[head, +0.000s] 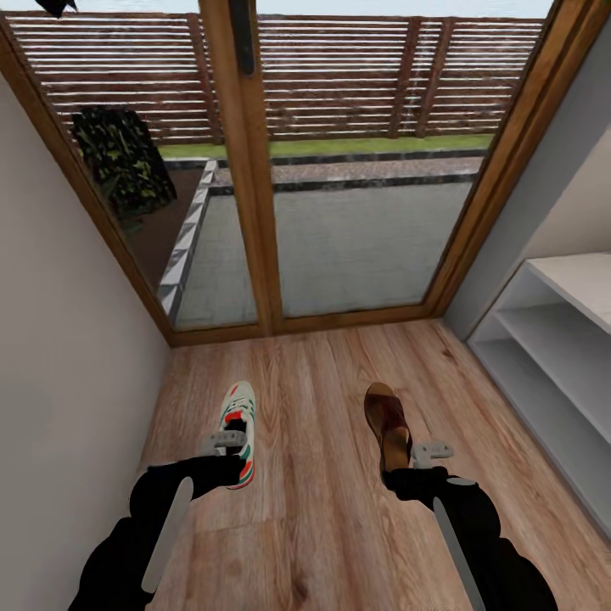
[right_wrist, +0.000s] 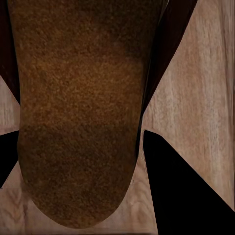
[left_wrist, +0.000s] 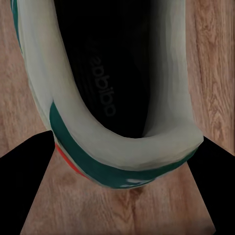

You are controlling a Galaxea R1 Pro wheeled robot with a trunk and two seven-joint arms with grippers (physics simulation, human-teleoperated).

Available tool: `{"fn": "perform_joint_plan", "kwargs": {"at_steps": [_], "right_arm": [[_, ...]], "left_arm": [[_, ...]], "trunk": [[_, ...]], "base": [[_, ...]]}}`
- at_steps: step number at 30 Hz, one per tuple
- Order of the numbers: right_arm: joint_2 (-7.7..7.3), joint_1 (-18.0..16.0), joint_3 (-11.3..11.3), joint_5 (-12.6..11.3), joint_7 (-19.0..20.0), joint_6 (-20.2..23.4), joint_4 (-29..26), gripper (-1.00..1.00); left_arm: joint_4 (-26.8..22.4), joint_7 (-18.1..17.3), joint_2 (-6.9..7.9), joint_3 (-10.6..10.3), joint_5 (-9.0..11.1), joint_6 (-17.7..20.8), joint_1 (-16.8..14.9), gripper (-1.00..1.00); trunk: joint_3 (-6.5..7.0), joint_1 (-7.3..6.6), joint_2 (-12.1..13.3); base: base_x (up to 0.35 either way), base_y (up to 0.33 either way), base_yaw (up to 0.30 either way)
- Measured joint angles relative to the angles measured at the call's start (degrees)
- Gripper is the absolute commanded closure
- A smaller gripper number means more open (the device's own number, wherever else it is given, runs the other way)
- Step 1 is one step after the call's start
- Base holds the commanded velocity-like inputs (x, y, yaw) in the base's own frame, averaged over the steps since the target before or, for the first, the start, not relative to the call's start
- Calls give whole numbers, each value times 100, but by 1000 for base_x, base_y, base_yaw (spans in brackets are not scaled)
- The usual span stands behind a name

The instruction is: Pick up the two gym shoes and the two sandals from the corridor floor and place them onto the hallstand (shoe rack) in the corridor, making sure they are on the rack and not on the floor. Arrange them so the two gym shoes are next to each other and the two sandals are next to each other.

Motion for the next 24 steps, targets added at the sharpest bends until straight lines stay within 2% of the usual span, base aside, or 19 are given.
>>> {"fn": "perform_joint_plan", "kwargs": {"at_steps": [16,24], "right_arm": [[-5,2,-9,-21,15,8,0,100],[2,-1,-8,-26,16,17,5,100]], "left_arm": [[-3,-44,-2,-12,13,0,3,100],[-4,-44,-3,-132,15,0,5,100]], "trunk": [[0,0,0],[0,0,0]], "base": [[0,0,-279],[0,0,-280]]}}
